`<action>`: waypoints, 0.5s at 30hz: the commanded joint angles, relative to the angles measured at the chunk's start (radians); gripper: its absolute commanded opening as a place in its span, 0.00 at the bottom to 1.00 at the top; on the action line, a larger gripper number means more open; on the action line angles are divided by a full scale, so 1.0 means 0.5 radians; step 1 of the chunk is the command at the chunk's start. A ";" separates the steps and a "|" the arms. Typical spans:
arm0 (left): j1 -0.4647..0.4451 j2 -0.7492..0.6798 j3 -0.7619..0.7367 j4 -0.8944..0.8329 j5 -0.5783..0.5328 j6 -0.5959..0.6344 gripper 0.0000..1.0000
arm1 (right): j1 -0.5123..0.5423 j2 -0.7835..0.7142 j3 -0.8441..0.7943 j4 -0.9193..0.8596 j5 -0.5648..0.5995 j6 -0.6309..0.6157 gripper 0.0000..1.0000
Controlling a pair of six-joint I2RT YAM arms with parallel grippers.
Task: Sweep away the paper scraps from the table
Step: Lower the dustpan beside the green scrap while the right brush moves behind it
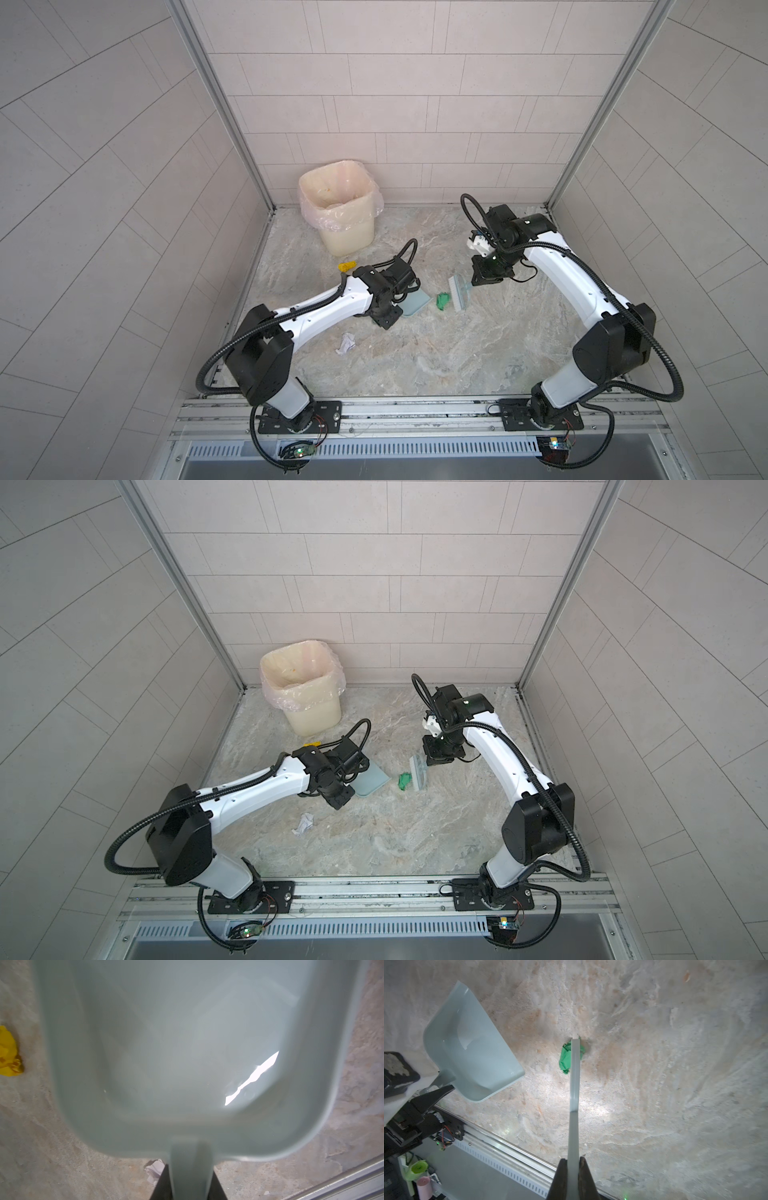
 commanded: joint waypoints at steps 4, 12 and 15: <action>-0.123 0.131 -0.067 0.037 0.098 -0.040 0.00 | 0.034 0.163 0.225 -0.148 0.347 -0.160 0.00; -0.200 0.234 -0.100 0.149 0.106 0.005 0.00 | 0.159 0.423 0.500 -0.214 0.507 -0.238 0.00; -0.212 0.259 -0.107 0.190 0.103 0.022 0.00 | 0.195 0.500 0.532 -0.221 0.552 -0.257 0.00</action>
